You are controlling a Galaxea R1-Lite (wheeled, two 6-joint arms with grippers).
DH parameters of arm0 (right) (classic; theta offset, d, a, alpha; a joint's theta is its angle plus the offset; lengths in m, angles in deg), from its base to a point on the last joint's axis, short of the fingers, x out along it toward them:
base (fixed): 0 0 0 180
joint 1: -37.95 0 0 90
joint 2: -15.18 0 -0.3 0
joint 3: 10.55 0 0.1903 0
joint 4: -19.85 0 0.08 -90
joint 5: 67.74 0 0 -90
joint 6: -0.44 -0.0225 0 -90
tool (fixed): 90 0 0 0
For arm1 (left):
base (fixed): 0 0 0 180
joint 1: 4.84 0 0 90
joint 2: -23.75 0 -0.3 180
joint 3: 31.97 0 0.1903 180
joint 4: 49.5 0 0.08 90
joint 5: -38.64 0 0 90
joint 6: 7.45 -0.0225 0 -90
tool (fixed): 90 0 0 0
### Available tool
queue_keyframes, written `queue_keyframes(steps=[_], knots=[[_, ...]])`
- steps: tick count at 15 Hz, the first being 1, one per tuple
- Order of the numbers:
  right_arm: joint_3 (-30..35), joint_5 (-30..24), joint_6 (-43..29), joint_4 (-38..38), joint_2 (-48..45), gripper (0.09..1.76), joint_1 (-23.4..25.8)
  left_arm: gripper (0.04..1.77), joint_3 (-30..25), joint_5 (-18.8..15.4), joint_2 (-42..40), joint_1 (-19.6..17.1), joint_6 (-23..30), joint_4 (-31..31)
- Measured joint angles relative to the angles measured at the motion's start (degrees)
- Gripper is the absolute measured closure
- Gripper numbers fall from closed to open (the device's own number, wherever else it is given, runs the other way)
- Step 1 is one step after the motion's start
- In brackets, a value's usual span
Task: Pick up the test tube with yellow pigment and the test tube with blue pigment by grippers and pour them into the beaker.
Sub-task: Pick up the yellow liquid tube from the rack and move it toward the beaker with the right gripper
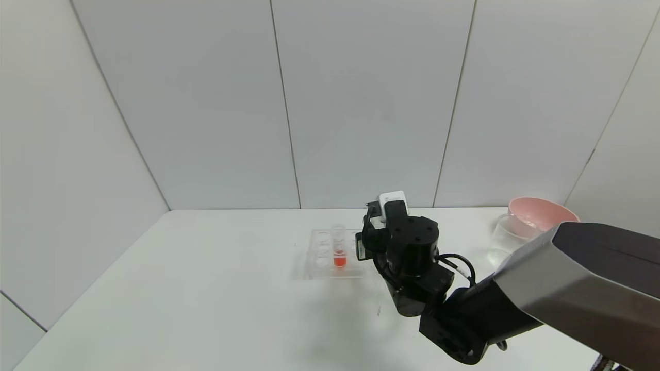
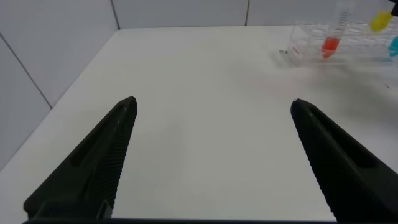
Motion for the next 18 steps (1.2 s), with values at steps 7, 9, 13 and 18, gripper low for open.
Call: queue_keyframes(steps=[7, 9, 13, 18], knots=[[0.0, -0.7, 0.6, 0.1, -2.3, 1.28, -0.2, 0.05, 0.0, 0.0, 0.0, 0.0, 0.0, 0.0], [0.1, -0.9, 1.1, 0.1, -2.6, 1.28, -0.3, 0.05, 0.0, 0.0, 0.0, 0.0, 0.0, 0.0], [1.4, -6.1, 1.6, 3.2, -5.6, 1.28, -0.2, 0.05, 0.0, 0.0, 0.0, 0.0, 0.0, 0.0], [7.4, -21.4, 3.2, 9.1, -13.9, 1.28, 2.3, 0.05, 0.0, 0.0, 0.0, 0.0, 0.0, 0.0]])
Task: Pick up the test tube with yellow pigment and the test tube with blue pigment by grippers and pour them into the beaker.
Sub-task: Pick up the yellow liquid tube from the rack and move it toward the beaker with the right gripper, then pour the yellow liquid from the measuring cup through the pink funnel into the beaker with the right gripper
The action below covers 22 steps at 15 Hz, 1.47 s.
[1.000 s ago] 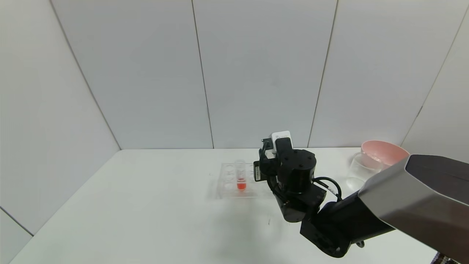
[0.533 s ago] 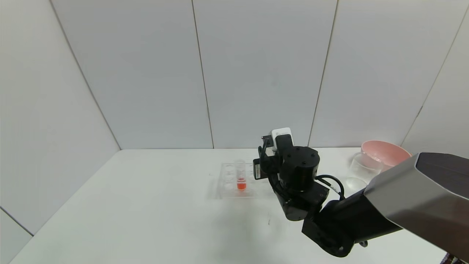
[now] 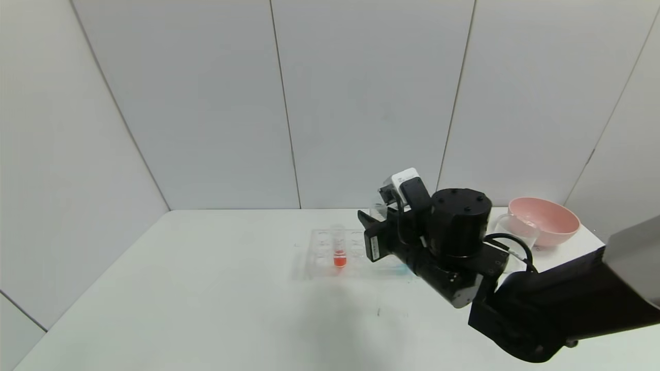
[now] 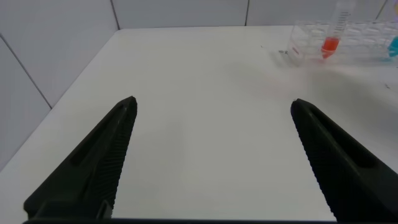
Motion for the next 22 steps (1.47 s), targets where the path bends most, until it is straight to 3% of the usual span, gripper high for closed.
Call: queue_keyframes(steps=[4, 7, 10, 15, 17, 22], knots=[[8.8, -15.4, 3.7, 1.0, -7.1, 1.28, 5.9, 0.05, 0.0, 0.0, 0.0, 0.0, 0.0, 0.0], [13.1, -24.4, 4.1, 6.7, -13.1, 1.28, 11.9, 0.05, 0.0, 0.0, 0.0, 0.0, 0.0, 0.0], [14.0, -34.4, 5.7, 16.3, -18.9, 1.28, 19.3, 0.05, 0.0, 0.0, 0.0, 0.0, 0.0, 0.0], [12.7, -49.1, 17.2, 30.9, -23.5, 1.28, 33.3, 0.05, 0.0, 0.0, 0.0, 0.0, 0.0, 0.0], [9.9, -51.9, 22.3, 36.7, -23.2, 1.28, 38.5, 0.05, 0.0, 0.0, 0.0, 0.0, 0.0, 0.0], [-2.2, -52.7, 28.9, 48.1, -19.4, 1.28, 46.1, 0.05, 0.0, 0.0, 0.0, 0.0, 0.0, 0.0]])
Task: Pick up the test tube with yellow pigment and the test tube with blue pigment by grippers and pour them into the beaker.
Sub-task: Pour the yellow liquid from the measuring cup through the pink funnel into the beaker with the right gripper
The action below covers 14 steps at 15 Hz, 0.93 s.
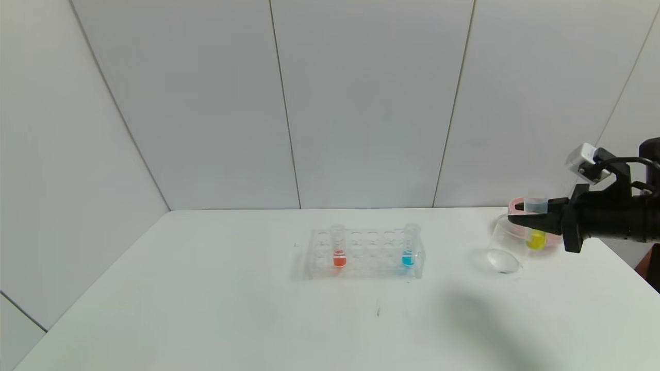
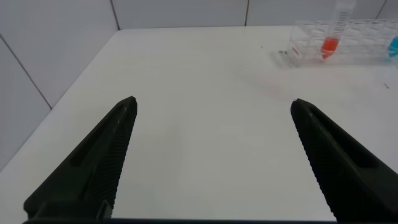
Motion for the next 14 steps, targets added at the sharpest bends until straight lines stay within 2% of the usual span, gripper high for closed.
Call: queue_keyframes(steps=[5, 8, 14], knots=[[-18.6, 0.2, 2.4, 14.3, 7.8, 1.28, 4.8, 0.05, 0.0, 0.0, 0.0, 0.0, 0.0, 0.0], [-28.7, 0.7, 7.1, 25.1, 12.5, 1.28, 7.2, 0.05, 0.0, 0.0, 0.0, 0.0, 0.0, 0.0], [-41.1, 9.9, 18.4, 39.2, 18.9, 1.28, 8.6, 0.05, 0.0, 0.0, 0.0, 0.0, 0.0, 0.0]])
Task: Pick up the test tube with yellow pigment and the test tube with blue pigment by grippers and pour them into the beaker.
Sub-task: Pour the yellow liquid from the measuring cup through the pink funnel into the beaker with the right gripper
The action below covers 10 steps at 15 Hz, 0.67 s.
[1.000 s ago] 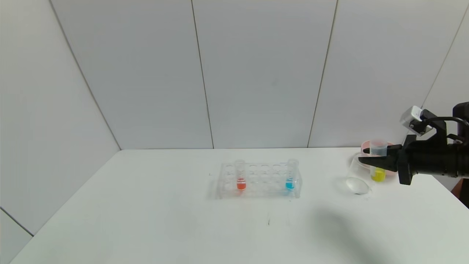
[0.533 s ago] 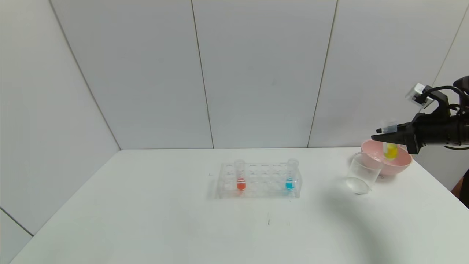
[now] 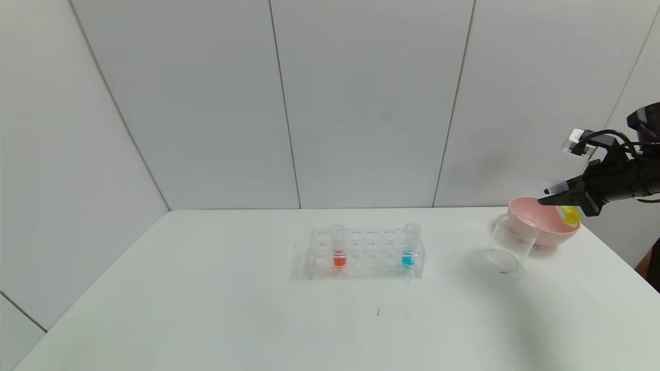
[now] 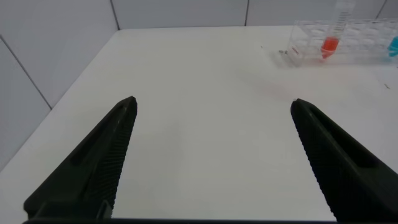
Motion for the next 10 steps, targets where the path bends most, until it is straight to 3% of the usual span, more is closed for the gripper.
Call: queue_keyframes(steps=[5, 10], knots=[[-6.6, 3.3, 6.0, 9.1, 1.9, 1.28, -0.5, 0.05, 0.0, 0.0, 0.0, 0.0, 0.0, 0.0], [-14.6, 10.5, 12.3, 16.1, 4.1, 1.28, -1.8, 0.05, 0.0, 0.0, 0.0, 0.0, 0.0, 0.0]])
